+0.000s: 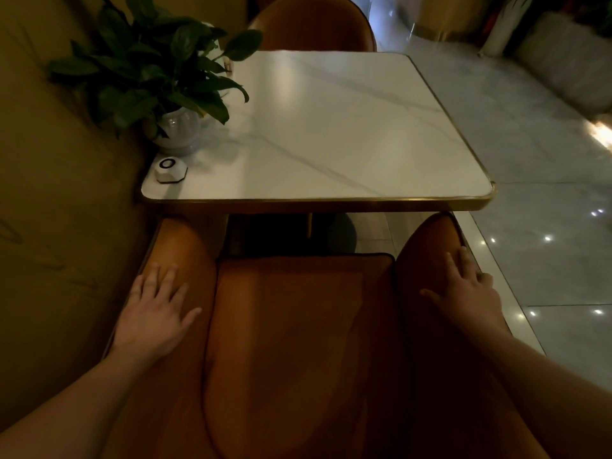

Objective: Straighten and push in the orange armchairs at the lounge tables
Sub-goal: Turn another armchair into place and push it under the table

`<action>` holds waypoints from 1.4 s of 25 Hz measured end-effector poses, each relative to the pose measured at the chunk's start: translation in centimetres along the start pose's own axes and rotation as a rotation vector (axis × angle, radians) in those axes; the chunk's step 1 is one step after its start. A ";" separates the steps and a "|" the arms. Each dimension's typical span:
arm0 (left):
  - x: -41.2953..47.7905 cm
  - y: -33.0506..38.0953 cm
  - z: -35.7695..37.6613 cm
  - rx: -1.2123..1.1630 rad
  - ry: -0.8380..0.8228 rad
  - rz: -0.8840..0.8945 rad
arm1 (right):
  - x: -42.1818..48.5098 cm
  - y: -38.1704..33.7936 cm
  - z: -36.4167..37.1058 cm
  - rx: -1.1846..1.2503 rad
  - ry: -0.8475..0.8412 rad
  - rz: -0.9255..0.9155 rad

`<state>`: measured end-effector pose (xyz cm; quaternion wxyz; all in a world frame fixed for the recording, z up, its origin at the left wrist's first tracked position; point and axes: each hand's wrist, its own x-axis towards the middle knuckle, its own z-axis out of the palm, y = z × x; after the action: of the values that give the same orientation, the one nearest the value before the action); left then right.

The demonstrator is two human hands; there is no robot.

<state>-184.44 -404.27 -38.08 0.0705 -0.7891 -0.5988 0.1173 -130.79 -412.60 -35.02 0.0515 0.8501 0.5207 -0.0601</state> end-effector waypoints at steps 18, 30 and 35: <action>-11.7 4.1 -15.7 -0.218 -0.127 -0.186 | -13.8 -5.7 -10.1 0.133 -0.088 -0.298; -13.0 8.7 -24.5 -0.305 0.001 -0.256 | -14.6 -6.7 -17.5 0.258 0.026 -0.432; -12.9 14.0 -28.1 -0.329 0.000 -0.305 | -13.5 -3.2 -18.4 0.285 0.009 -0.502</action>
<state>-167.21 -419.68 -13.24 -0.0420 -0.6903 -0.7223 0.0060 -138.84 -420.23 -14.85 -0.0874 0.6934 0.7015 -0.1397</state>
